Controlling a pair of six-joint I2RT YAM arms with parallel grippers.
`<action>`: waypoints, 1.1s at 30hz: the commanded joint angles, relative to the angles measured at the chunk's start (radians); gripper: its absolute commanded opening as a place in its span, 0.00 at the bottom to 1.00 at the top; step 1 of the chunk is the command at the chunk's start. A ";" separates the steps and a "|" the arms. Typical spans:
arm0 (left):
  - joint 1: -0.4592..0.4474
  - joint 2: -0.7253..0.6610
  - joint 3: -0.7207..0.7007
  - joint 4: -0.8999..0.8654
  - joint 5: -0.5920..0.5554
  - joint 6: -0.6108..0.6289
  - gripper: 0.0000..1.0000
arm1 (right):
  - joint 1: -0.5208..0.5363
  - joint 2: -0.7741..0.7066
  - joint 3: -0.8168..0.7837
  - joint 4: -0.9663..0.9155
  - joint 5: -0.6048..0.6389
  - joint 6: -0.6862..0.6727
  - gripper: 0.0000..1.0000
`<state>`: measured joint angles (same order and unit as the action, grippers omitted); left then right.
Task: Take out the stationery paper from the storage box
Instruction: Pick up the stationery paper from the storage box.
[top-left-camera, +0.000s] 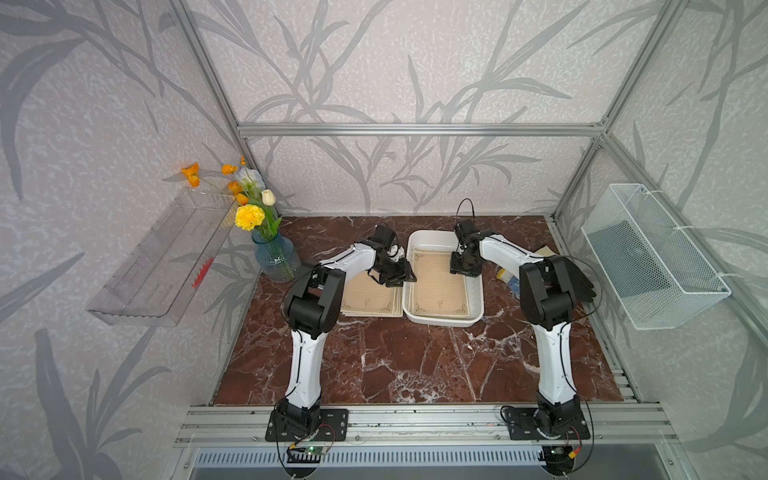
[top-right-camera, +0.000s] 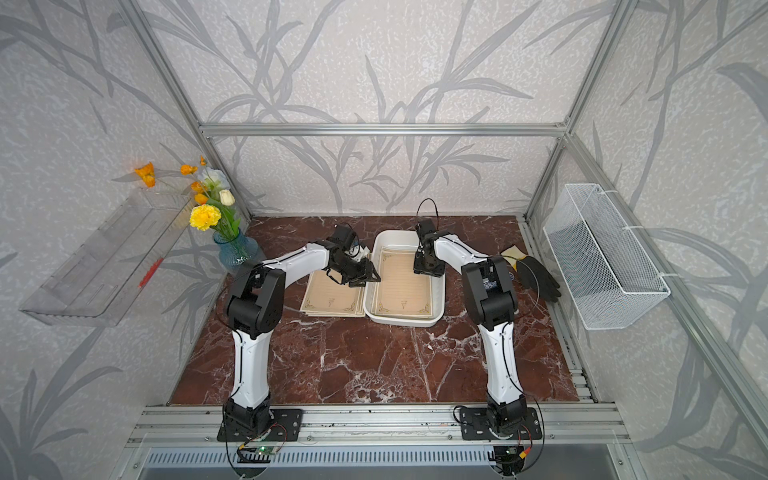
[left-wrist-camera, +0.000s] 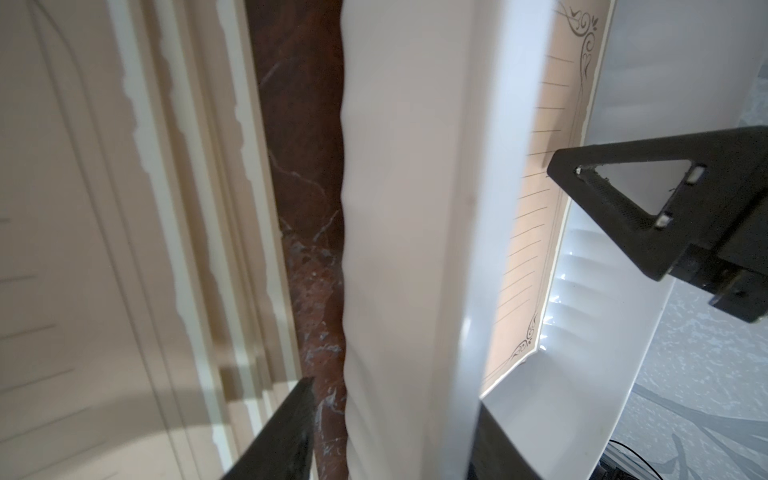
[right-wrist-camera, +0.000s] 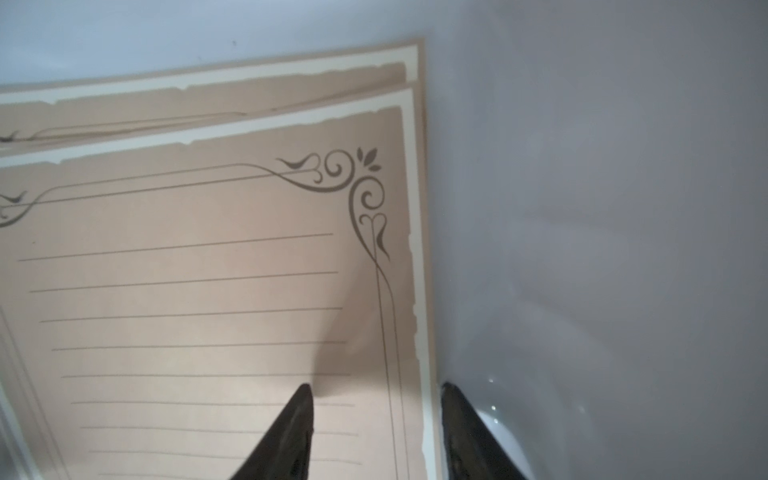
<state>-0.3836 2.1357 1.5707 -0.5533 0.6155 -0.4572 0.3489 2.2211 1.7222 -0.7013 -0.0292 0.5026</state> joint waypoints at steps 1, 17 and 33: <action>-0.005 0.013 0.029 -0.008 0.010 -0.005 0.51 | 0.001 -0.040 -0.017 -0.005 -0.021 0.001 0.40; -0.009 0.017 0.031 -0.010 0.010 -0.004 0.51 | 0.035 -0.104 -0.008 -0.029 0.014 -0.021 0.38; -0.011 0.029 0.037 -0.015 0.014 -0.003 0.51 | 0.024 -0.090 -0.043 0.087 -0.256 -0.059 0.28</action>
<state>-0.3882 2.1475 1.5734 -0.5549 0.6186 -0.4572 0.3790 2.1536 1.6855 -0.6392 -0.2062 0.4587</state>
